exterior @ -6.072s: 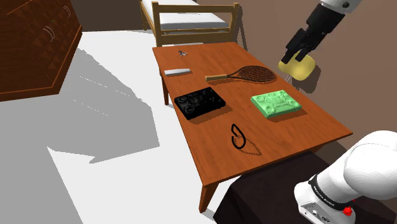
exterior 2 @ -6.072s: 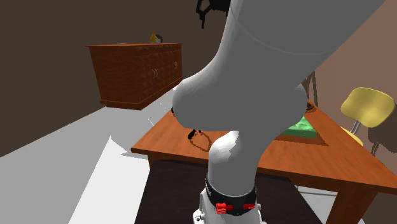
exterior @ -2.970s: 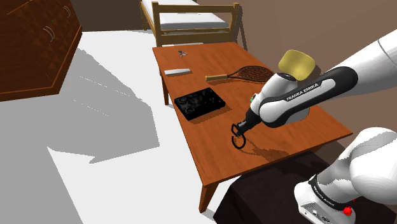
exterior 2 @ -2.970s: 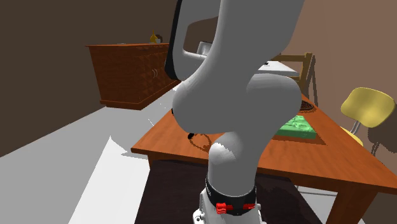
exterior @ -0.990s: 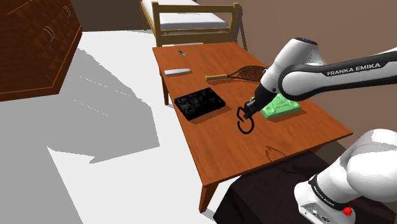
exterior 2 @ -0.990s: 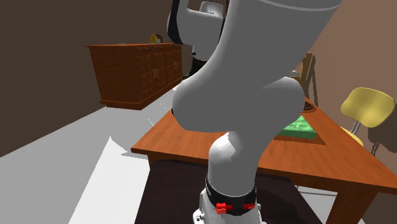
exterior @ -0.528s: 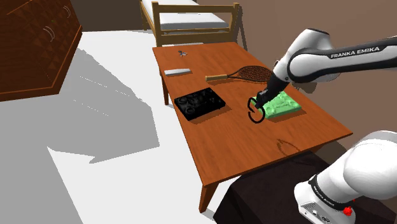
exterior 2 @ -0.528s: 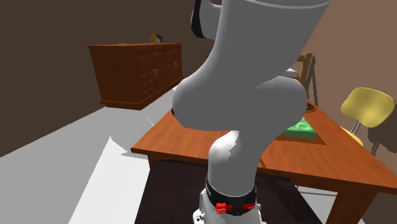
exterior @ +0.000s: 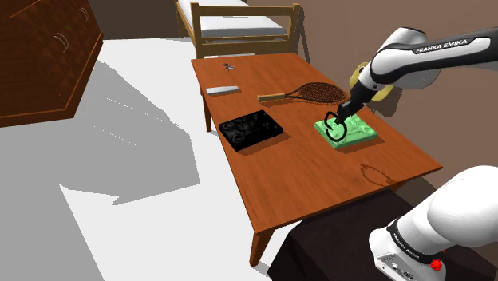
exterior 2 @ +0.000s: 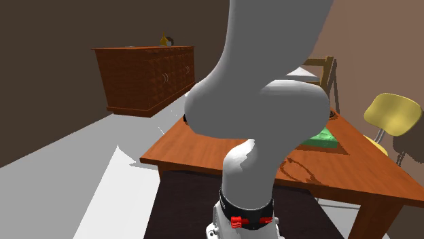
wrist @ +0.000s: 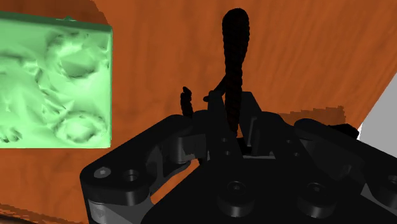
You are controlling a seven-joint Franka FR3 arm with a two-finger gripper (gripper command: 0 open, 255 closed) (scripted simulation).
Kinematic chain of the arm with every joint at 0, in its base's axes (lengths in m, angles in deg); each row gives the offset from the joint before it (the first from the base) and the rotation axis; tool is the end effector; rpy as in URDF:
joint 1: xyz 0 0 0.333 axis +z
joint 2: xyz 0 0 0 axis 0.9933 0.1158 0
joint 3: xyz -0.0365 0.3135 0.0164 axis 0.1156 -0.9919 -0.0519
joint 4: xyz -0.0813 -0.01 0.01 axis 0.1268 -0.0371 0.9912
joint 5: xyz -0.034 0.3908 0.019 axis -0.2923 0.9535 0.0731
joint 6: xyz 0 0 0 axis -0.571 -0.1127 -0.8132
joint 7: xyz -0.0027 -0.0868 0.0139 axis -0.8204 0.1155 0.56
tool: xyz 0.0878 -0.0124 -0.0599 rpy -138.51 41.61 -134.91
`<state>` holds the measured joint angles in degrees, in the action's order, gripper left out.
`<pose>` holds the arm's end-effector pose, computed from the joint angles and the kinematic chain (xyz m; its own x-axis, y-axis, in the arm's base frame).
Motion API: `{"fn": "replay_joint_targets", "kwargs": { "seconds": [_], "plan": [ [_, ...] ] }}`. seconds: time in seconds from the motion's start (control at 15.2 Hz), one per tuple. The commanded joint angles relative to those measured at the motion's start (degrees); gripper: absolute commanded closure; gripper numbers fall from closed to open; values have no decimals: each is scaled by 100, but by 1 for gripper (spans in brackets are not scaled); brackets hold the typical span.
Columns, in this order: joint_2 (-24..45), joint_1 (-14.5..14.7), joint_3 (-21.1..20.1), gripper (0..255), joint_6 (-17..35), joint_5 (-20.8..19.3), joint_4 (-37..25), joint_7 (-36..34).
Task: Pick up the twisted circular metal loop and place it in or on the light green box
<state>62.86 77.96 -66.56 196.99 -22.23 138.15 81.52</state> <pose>0.3809 -0.1474 0.4019 0.9812 -0.1446 0.1281 -0.1201 -0.9761 -0.1814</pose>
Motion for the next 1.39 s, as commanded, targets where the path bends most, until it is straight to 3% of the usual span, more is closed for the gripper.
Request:
{"fn": "replay_joint_targets", "kwargs": {
  "seconds": [0.0, 0.53, 1.12, 1.32],
  "plan": [
    [217, -84, 249, 255, -115, -23, -285, 321],
    [1268, -275, 1113, 255, -585, 214, -1565, 1539],
    [2897, -678, 1810, 255, -1412, 1047, -3480, 2962],
    [3014, -714, 1808, 255, -1313, 1137, -3456, 3063]
  ]
}}
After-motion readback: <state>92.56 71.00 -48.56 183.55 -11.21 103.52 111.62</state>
